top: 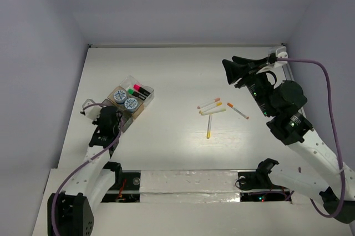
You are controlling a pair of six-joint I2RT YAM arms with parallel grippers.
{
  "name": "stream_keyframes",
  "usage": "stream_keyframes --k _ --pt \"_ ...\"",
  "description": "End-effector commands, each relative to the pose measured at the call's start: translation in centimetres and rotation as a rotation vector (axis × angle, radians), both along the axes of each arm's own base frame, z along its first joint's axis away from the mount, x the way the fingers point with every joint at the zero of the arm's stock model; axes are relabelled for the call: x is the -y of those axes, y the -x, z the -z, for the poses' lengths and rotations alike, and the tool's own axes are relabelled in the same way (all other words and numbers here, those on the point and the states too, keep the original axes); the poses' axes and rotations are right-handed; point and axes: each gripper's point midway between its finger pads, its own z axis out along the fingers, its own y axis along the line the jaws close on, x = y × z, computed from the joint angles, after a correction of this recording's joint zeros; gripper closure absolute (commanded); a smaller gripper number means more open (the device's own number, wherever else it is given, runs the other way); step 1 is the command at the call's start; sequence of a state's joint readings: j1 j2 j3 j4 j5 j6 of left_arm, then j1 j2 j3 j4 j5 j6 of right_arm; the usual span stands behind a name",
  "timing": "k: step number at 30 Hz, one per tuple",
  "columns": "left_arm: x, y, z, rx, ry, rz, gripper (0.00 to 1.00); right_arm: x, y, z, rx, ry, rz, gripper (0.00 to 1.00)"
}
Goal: Sort the stationery into containers
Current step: Place the pen in the storage box.
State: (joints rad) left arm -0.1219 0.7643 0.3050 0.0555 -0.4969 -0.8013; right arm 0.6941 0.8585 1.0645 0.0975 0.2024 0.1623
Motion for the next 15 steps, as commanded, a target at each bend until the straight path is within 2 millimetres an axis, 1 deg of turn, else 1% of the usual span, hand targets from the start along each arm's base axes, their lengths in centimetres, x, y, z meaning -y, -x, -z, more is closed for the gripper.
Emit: stream_keyframes --k 1,3,4,6,7,8,10,12,13,15 --pt "0.0 -0.7 -0.3 0.033 -0.003 0.016 0.88 0.0 0.2 -1.3 0.034 -0.026 -0.012 0.51" --pt "0.0 -0.7 -0.3 0.033 -0.008 0.018 0.82 0.0 0.2 -1.3 0.035 -0.027 -0.012 0.51" --pt "0.0 -0.7 -0.3 0.032 -0.010 0.020 0.75 -0.1 0.1 -1.3 0.033 -0.027 -0.011 0.51" --pt "0.0 -0.7 -0.3 0.037 -0.012 0.021 0.68 -0.1 0.1 -1.2 0.031 -0.027 -0.009 0.51" --pt "-0.1 -0.7 -0.3 0.039 -0.014 0.020 0.62 -0.1 0.1 -1.2 0.032 -0.026 -0.011 0.51" --pt "0.0 -0.7 -0.3 0.042 -0.014 0.023 0.60 -0.1 0.0 -1.2 0.030 -0.025 -0.007 0.51" --pt "0.0 -0.7 -0.3 0.046 -0.014 0.024 0.56 -0.2 0.0 -1.1 0.030 -0.024 -0.009 0.51" --pt "0.0 -0.7 -0.4 0.050 -0.016 0.027 0.56 -0.2 -0.1 -1.1 0.027 -0.022 -0.007 0.51" --pt "0.1 -0.9 -1.0 0.066 -0.016 0.034 0.56 -0.1 0.0 -1.1 0.027 -0.021 -0.005 0.51" --pt "0.9 -1.4 -2.1 0.102 -0.012 0.088 0.58 0.0 -0.1 -1.1 0.028 -0.022 0.001 0.51"
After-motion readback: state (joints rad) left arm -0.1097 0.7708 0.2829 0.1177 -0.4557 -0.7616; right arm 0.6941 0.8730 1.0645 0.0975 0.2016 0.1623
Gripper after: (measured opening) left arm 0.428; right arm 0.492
